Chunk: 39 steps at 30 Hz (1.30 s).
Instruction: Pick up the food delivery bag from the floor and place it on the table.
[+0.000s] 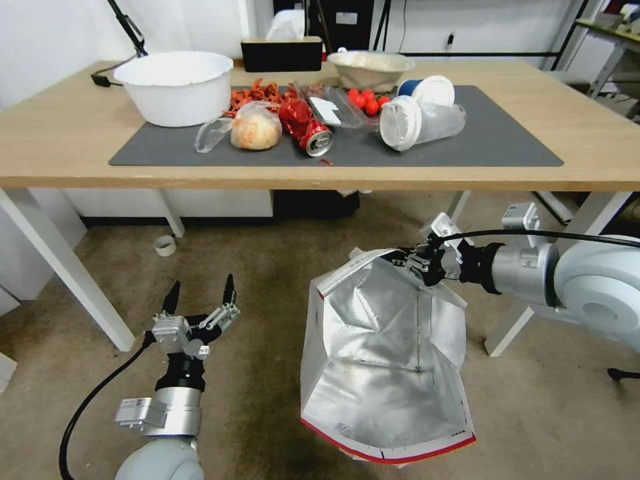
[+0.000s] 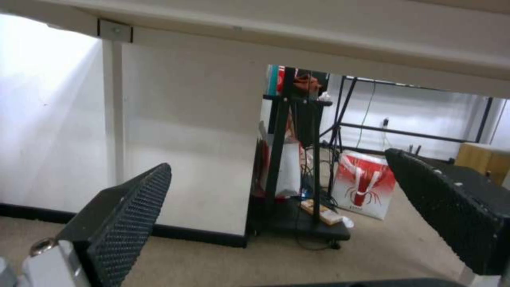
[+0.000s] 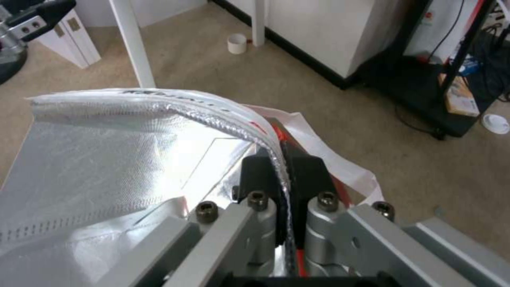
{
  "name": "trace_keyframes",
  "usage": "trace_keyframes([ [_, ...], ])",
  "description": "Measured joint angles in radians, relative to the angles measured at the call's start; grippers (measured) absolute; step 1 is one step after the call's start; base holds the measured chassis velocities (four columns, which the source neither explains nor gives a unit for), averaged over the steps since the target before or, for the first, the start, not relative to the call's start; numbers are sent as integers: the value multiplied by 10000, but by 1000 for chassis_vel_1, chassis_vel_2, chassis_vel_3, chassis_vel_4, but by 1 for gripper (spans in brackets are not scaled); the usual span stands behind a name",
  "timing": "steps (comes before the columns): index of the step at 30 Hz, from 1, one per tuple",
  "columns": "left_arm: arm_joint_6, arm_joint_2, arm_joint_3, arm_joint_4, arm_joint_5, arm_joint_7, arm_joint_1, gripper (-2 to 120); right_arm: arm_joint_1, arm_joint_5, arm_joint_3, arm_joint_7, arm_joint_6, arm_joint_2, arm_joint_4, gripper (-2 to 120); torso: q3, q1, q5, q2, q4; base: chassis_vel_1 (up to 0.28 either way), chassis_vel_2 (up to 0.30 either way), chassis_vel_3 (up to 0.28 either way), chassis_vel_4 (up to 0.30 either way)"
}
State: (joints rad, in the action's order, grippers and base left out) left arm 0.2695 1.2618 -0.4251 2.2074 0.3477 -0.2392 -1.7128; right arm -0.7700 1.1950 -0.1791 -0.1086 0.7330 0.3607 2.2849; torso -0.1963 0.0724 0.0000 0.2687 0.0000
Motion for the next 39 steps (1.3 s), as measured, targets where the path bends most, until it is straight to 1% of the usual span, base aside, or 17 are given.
trace_keyframes([
  [5, -9, -6, 1, 0, 3, -4, -1, 100, 6, 53, 27, -5, 0, -11, 21, 0, -67, 32, 0, 100, 0, 0, 0, 0, 0],
  [7, -29, -20, 1, 0, 1, -17, -7, 100, 49, 265, 33, 33, 0, -52, 94, 0, -199, 77, 0, 274, 1, 0, 0, 0, 0],
  [8, -29, -20, 1, 0, 1, -17, -7, 100, 49, 265, 33, 33, 0, -52, 94, 0, -199, 77, 0, 274, 1, 0, 0, 0, 0],
  [12, -38, -23, 0, 0, 14, -22, -10, 100, 45, 559, 21, 150, 0, -156, 265, 0, -348, 141, -1, 487, 0, 0, 0, 0, 0],
  [17, -41, -20, 5, 7, 14, -22, -13, 100, 11, 844, -56, 288, 0, -202, 408, 0, -454, 188, 0, 639, 0, 0, 0, 0, 0],
  [20, -42, -18, 12, 27, 13, -27, -24, 100, -94, 1055, -186, 405, 0, -221, 584, 0, -564, 239, 0, 801, 0, 0, 0, 0, 0],
  [26, -42, -16, 12, 42, 15, -65, -26, 100, -279, 1164, -336, 475, 0, -242, 715, 0, -683, 305, 0, 987, 0, 0, 0, 0, 0],
  [34, -87, -35, 0, 57, 26, -131, 2, 100, -520, 1290, -602, 526, 0, -290, 884, 0, -933, 435, 0, 1369, 0, 0, 0, 0, 0],
  [37, -89, -34, 1, 58, 26, -130, 2, 100, -557, 1297, -638, 532, 0, -290, 896, 0, -967, 458, 0, 1426, 0, 0, 0, 0, 0],
  [39, -91, -36, 0, 58, 29, -132, 0, 100, -664, 1301, -747, 536, 1, -291, 922, 0, -1053, 498, 0, 1553, 0, 0, 0, 0, 0],
])
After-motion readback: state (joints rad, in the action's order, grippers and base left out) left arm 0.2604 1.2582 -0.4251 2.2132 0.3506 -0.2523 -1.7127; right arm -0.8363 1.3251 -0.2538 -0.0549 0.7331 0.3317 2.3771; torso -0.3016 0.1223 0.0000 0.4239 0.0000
